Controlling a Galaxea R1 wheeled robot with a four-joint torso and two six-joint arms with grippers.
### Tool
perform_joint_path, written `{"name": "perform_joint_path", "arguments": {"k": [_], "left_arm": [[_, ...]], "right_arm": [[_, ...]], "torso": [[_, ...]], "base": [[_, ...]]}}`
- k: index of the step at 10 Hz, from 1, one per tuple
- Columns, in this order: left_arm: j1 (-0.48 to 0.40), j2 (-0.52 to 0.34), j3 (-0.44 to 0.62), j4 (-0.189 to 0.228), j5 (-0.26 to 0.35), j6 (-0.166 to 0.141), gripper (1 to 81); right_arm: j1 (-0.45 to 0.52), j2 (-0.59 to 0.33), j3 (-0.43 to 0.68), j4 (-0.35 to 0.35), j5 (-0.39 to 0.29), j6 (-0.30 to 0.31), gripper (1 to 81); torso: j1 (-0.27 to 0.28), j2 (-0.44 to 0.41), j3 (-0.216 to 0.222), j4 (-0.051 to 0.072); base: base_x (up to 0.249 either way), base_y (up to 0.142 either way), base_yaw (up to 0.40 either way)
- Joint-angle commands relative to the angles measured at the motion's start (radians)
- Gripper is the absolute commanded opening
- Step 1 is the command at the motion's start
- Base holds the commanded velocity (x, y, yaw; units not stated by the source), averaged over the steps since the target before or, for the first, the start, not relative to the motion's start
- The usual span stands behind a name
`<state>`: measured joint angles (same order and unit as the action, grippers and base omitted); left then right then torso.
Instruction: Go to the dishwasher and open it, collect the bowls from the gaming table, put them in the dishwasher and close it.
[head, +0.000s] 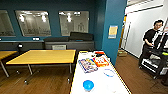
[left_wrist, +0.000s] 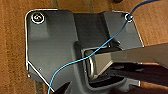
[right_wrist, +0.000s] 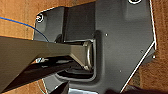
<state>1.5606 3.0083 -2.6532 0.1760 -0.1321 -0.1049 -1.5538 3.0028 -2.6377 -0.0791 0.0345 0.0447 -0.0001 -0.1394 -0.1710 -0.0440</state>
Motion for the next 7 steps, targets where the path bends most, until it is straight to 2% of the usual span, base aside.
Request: {"name": "perform_joint_path", "arguments": {"k": [1,7], "left_arm": [[-0.041,0.0,0.006,-0.001,0.045,0.002,81.1],[-0.041,0.003,0.006,0.0,0.045,0.005,81.1]], "right_arm": [[0.047,-0.002,0.006,-0.002,-0.05,-0.003,81.1],[0.045,0.0,0.006,0.002,-0.051,-0.003,81.1]], "torso": [[0.0,0.0,0.0,0.0],[0.0,0.0,0.0,0.0]], "base": [[0.0,0.068,0.0],[0.0,0.0,0.0]]}}
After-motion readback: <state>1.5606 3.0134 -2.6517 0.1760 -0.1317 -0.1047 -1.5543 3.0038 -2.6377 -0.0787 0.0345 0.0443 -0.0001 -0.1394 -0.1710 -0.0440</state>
